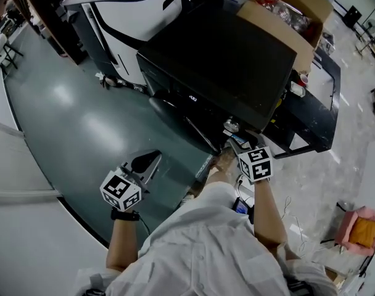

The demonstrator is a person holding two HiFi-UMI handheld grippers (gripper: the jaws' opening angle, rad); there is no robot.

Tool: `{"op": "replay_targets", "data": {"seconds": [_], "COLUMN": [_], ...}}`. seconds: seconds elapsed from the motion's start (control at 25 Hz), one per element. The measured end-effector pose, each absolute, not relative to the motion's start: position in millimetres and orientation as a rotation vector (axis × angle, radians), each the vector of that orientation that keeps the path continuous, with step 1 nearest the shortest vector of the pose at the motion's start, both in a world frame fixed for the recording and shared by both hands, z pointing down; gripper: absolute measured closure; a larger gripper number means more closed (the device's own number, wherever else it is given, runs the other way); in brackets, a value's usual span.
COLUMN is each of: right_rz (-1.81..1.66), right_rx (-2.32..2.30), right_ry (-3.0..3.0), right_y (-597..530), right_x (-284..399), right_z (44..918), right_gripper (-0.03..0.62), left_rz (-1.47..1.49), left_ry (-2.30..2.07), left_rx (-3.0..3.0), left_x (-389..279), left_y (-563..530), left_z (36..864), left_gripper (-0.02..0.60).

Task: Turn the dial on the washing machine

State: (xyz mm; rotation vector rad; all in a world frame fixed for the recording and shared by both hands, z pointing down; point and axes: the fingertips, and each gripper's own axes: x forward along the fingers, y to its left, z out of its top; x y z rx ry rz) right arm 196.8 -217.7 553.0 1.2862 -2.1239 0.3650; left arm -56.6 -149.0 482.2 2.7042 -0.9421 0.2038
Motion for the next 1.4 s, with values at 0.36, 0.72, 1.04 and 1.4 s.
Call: {"op": "replay_targets", "data": {"seconds": [0.36,0.72,1.04,1.4], "right_rz": [0.329,0.487,0.51,0.547], "right_rx": [1.227,1.198,1.228,1.211], "right_ry": [-2.034,-1.985,-1.992,-1.978], "right_y": [-227.8,-223.8,-225.0,-221.3], "right_x": [195.7,198.9,198.9,195.6], "right_z": [572.9,587.3,588.6,601.0], "right_gripper": [0.39,0.384,0.388,0.362], "left_rz": [0.202,0.194,0.181,0.176], "left_ry": [-0.892,-0.907,-0.921,-0.913], "left_rx": [2.699,2.684,2.67,2.663], "left_x": [-36.9,-35.2,-39.1,-38.0], "left_y": [-155.4,-156.0,-156.4,-156.1], "left_z": [491.2,497.5,499.4,501.8], "left_gripper": [0.565,0.565,0.565,0.565]}}
